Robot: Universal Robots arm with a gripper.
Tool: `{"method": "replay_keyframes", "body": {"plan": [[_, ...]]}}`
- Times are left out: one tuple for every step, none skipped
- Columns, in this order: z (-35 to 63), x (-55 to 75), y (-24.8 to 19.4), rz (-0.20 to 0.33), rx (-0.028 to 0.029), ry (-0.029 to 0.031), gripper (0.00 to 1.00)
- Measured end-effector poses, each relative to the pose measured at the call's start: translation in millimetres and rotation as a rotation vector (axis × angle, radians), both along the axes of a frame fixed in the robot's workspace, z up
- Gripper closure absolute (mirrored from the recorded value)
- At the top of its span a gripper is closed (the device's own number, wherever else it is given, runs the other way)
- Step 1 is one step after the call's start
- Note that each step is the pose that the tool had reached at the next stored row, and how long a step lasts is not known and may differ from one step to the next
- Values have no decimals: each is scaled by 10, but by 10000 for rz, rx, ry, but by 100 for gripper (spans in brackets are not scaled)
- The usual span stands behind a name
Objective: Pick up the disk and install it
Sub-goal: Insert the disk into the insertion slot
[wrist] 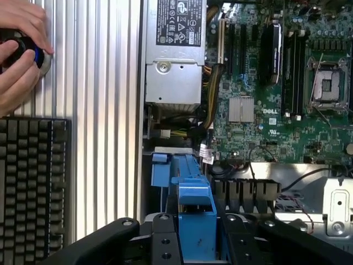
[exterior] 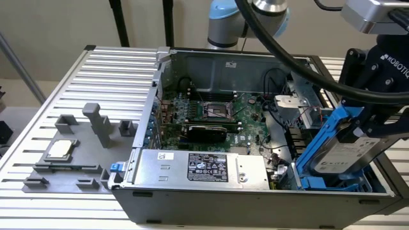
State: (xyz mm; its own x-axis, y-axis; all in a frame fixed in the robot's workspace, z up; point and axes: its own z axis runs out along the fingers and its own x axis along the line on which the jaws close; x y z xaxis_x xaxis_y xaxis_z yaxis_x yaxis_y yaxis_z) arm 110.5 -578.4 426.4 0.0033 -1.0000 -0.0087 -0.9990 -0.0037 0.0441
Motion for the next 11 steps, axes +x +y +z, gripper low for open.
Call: {"method": "replay_keyframes", "body": {"plan": [[-12,0,0,-1,12,1,100],[-24,0,0,0,21,2,100],[-36,0,0,0,29,2,100],[-51,1,0,0,35,3,100],[-67,1,0,0,41,3,100],[-83,1,0,-1,45,3,100],[-99,1,0,0,48,3,100],[-117,1,0,0,51,3,100],[-135,2,0,0,52,3,100],[-153,2,0,0,54,3,100],[-171,2,0,0,56,3,100]]}}
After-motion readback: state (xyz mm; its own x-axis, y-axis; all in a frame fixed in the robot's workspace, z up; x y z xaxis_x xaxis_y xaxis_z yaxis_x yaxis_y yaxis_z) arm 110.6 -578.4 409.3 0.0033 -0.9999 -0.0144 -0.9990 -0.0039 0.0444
